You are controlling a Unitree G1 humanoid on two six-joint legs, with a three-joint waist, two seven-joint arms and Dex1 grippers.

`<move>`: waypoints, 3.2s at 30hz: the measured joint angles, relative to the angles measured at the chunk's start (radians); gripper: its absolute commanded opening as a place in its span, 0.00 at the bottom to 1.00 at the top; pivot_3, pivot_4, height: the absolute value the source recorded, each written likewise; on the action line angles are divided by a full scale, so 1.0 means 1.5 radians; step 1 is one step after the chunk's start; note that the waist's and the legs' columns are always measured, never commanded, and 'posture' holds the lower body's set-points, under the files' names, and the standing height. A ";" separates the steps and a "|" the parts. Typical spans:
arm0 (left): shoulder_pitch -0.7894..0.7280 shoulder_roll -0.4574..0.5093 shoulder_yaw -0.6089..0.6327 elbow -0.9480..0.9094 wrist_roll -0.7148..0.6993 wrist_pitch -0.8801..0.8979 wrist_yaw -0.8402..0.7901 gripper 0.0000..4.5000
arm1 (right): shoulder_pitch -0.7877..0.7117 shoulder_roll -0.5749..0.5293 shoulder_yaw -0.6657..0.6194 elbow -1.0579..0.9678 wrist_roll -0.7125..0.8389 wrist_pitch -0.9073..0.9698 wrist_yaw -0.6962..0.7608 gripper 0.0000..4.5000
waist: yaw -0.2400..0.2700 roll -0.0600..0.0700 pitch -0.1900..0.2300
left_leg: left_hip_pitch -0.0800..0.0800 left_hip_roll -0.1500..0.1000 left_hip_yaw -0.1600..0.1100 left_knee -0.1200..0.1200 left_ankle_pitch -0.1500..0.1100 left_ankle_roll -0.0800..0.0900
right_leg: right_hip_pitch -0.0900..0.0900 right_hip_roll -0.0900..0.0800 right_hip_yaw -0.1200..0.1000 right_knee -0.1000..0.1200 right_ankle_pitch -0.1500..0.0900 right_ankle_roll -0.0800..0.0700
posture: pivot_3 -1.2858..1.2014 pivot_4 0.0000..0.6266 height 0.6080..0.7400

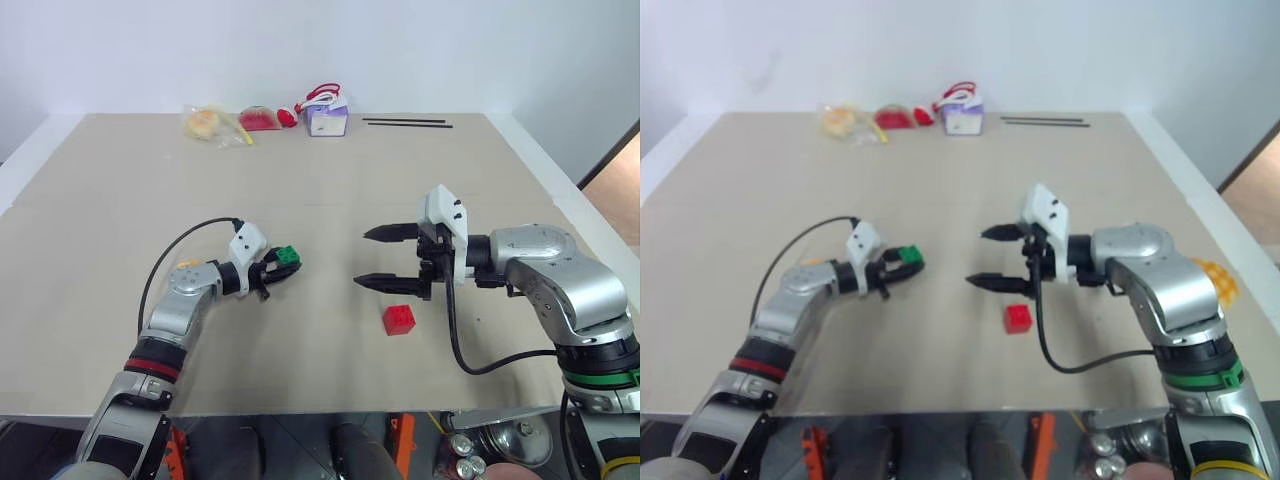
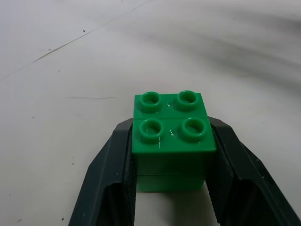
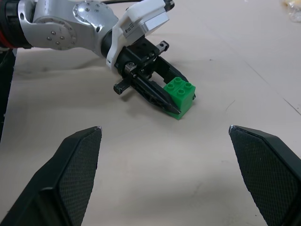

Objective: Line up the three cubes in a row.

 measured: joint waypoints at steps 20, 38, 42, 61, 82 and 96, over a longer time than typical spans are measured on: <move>0.138 0.026 -0.124 -0.296 -0.031 0.062 -0.111 0.30 | 0.122 -0.085 -0.056 -0.076 0.048 0.016 -0.002 1.00 | 0.000 0.000 0.000 | 0.001 0.000 0.001 0.003 0.000 0.001 | 0.001 0.000 0.001 0.000 -0.001 -0.003 | 0.52 0.24 1.00; 0.113 -0.006 -0.159 -0.262 -0.005 0.066 -0.099 0.30 | 0.162 -0.115 -0.079 -0.108 0.087 0.006 0.022 1.00 | 0.000 0.000 0.000 | 0.001 0.000 0.001 0.003 0.000 0.001 | 0.001 0.000 0.001 0.000 -0.001 -0.003 | 0.52 0.24 1.00; 0.112 -0.006 -0.159 -0.252 -0.003 0.066 -0.102 0.30 | 0.173 -0.119 -0.079 -0.110 0.087 0.001 0.022 1.00 | 0.000 0.000 0.000 | 0.000 0.000 0.001 0.002 0.000 0.001 | 0.001 0.000 0.001 0.000 -0.001 -0.003 | 0.52 0.24 1.00; 0.092 -0.012 -0.171 -0.209 0.003 0.072 -0.117 0.98 | 0.175 -0.126 -0.099 -0.115 0.089 -0.019 0.024 1.00 | 0.000 0.000 0.000 | 0.000 0.000 0.001 0.003 0.000 0.001 | 0.001 0.000 0.001 0.000 -0.001 -0.003 | 0.52 0.24 1.00; 0.207 -0.078 0.137 -0.558 -0.140 0.242 0.302 0.99 | 0.104 -0.035 -0.108 -0.094 0.151 -0.060 0.005 1.00 | 0.000 -0.001 0.000 | 0.001 0.000 0.001 0.003 0.000 0.001 | 0.002 0.000 0.001 0.000 0.001 0.001 | 0.52 0.24 1.00; 0.289 -0.171 0.183 -0.552 0.024 0.271 0.620 0.99 | 0.047 0.022 -0.023 -0.027 0.067 -0.135 0.022 1.00 | 0.001 -0.002 0.000 | 0.000 0.000 0.001 0.005 0.000 0.001 | 0.002 0.000 0.002 -0.001 0.001 -0.001 | 0.52 0.24 1.00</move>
